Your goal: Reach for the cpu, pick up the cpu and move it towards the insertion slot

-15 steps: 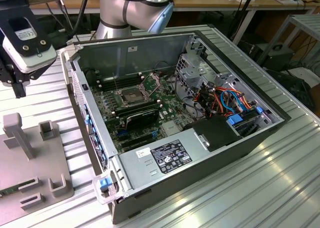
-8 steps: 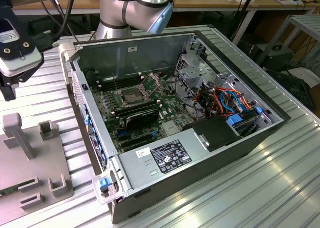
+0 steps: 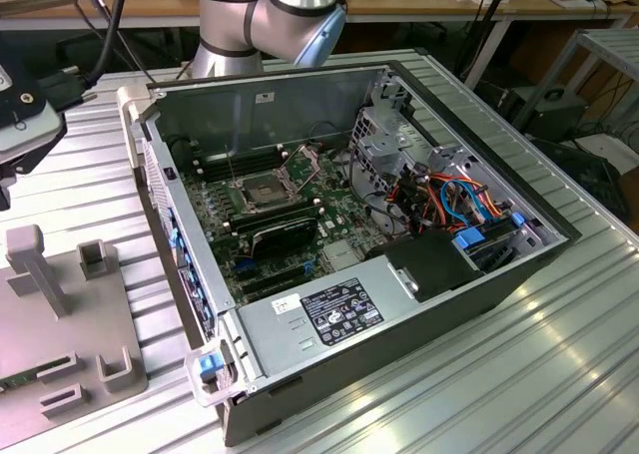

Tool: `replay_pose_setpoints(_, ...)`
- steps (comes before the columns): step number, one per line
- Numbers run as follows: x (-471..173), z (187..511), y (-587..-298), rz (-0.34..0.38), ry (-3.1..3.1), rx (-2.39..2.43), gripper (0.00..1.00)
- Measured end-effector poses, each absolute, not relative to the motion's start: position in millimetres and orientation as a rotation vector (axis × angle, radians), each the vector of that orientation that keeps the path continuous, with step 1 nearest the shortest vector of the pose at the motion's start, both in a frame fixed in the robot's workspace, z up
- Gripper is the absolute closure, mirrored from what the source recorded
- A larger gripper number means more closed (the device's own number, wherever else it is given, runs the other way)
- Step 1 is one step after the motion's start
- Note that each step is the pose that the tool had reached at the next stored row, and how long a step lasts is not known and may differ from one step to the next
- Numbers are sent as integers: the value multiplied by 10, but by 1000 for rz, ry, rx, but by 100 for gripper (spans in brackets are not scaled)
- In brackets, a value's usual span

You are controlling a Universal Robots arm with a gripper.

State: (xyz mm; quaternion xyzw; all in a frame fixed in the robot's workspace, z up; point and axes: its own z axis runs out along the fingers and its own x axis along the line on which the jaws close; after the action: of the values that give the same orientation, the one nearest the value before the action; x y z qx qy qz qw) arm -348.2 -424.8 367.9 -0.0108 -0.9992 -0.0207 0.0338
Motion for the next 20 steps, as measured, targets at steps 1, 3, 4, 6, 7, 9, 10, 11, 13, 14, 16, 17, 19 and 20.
replay_pose_setpoints(1,-3498,3678,-4252,-64,-3073,-33,89)
replay_pose_setpoints(3,-3537,3679,-4258,-64,-3073,-33,89)
replay_pose_setpoints(4,-3560,3678,-4261,-64,-3073,-33,89)
replay_pose_setpoints(6,-3596,3678,-4263,-64,-3073,-33,89)
replay_pose_setpoints(7,-3625,3678,-4267,-64,-3073,-33,89)
replay_pose_setpoints(9,-3663,3677,-4272,-64,-3073,-33,89)
replay_pose_setpoints(10,-3685,3676,-4275,-64,-3073,-33,89)
replay_pose_setpoints(11,-3701,3676,-4278,-64,-3073,-33,89)
replay_pose_setpoints(13,-3744,3675,-4286,-64,-3073,-33,89)
replay_pose_setpoints(14,-3773,3674,-4295,-64,-3073,-33,89)
replay_pose_setpoints(16,-3828,3672,-4319,-65,-3073,-32,89)
replay_pose_setpoints(17,-3856,3667,-4351,-68,-3073,-24,89)
replay_pose_setpoints(19,-3884,3665,-4377,-72,-3073,-13,89)
replay_pose_setpoints(20,-3906,3665,-4380,-72,-3073,-11,89)
